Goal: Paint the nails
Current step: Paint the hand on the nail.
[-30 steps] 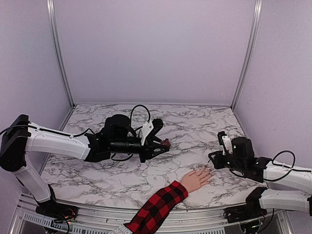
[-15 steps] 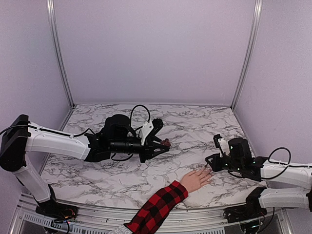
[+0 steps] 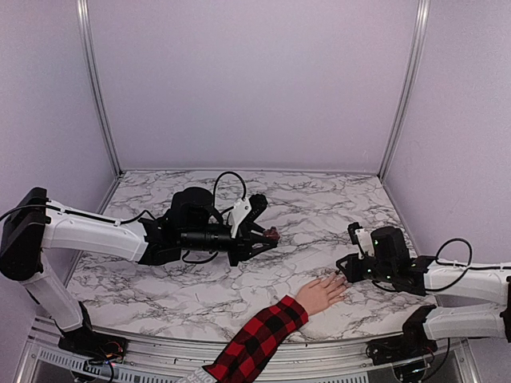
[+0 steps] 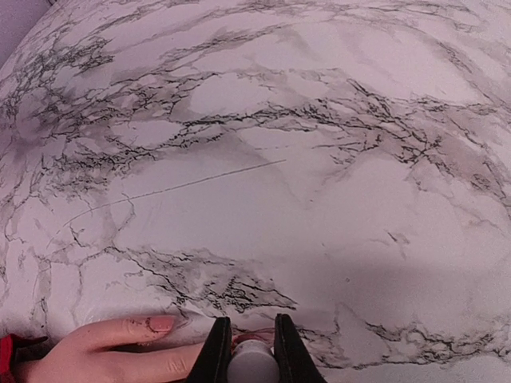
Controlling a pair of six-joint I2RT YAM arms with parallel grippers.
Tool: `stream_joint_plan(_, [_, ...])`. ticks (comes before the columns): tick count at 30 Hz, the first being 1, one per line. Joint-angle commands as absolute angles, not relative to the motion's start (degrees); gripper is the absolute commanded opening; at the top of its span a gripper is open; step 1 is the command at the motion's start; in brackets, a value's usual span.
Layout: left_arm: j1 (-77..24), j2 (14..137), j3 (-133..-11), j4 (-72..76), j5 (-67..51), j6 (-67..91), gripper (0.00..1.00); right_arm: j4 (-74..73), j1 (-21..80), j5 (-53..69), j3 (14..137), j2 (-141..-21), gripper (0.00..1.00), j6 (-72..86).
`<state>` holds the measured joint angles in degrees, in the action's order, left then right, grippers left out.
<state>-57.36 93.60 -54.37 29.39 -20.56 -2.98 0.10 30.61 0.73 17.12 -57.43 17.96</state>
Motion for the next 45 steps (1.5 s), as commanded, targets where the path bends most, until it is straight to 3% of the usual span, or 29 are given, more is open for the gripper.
stream_joint_plan(1, [-57.05, 93.52, -55.20, 31.57, -21.10, -2.98, 0.00, 0.44, 30.32, -2.02, 19.42, -57.55, 0.00, 18.49])
stream_joint_plan(30, [-57.05, 93.38, -54.87, 31.69, -21.09, -2.95, 0.00, -2.30, 30.31, -8.02, 20.65, -59.64, 0.00, 21.56])
stream_joint_plan(45, [-57.04, 93.68, -55.10, 31.94, -21.44, -2.75, 0.00, -0.55, 30.28, -3.59, 17.52, -51.69, 0.00, 18.66])
